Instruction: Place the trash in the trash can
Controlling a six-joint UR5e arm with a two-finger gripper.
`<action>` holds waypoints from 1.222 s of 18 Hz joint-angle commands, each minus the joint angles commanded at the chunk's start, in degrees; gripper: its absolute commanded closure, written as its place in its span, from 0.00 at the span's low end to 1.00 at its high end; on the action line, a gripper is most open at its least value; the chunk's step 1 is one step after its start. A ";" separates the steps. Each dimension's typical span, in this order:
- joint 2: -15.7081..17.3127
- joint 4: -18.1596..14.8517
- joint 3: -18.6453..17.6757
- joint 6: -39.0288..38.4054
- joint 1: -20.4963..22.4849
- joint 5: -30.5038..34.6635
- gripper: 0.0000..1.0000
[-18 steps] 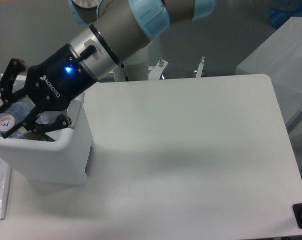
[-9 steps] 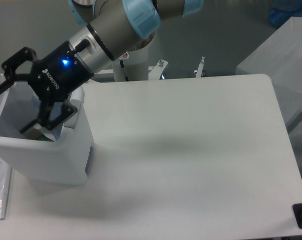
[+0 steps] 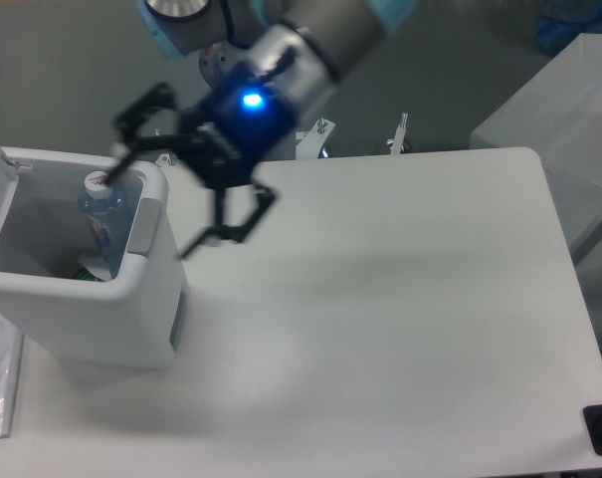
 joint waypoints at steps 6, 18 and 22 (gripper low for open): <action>-4.48 -0.35 0.62 8.00 2.90 20.27 0.00; -16.25 -18.78 8.07 39.02 5.11 59.23 0.00; -17.93 -19.51 9.67 40.62 5.02 60.40 0.00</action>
